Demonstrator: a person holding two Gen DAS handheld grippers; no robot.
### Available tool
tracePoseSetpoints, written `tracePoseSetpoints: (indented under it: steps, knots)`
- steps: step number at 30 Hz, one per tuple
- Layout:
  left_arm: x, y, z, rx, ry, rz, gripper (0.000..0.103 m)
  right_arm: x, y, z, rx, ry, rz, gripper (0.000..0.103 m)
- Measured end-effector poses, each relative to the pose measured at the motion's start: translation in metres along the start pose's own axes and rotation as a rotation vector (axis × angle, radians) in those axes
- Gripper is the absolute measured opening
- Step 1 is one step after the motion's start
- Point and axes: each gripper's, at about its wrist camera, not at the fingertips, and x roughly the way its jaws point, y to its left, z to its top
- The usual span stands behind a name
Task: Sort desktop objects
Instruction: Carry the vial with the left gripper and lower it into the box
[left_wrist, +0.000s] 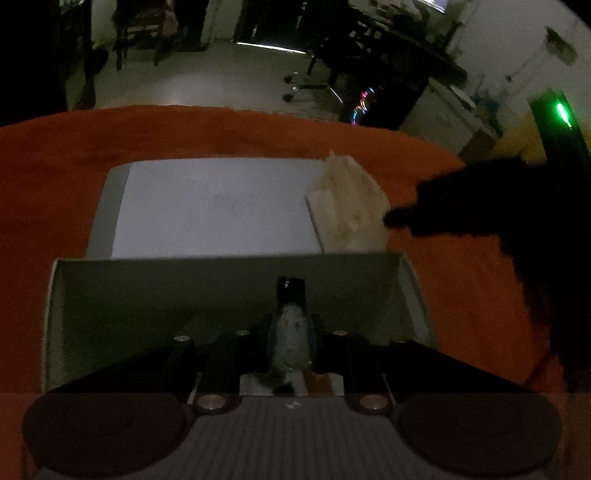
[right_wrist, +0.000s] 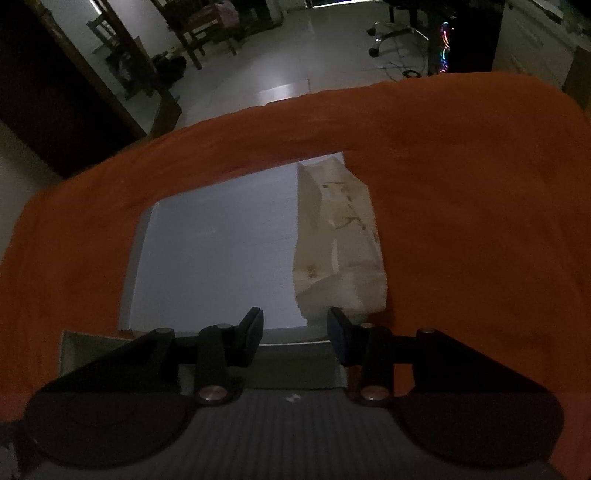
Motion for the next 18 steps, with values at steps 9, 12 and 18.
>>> tracePoseSetpoints:
  steps: [9,12,18]
  knots:
    - [0.025,0.012,-0.035,0.059,0.105,0.065,0.015,0.013,0.004,0.003,0.005,0.021,-0.029,0.042]
    - [0.031,0.012,-0.040,0.084,0.121,0.103,0.015,0.016,0.003,0.002,0.001,0.029,-0.036,0.042]
    - [0.042,0.011,-0.048,0.111,0.178,0.124,0.015,0.019,0.000,-0.002,-0.011,0.040,-0.046,0.042]
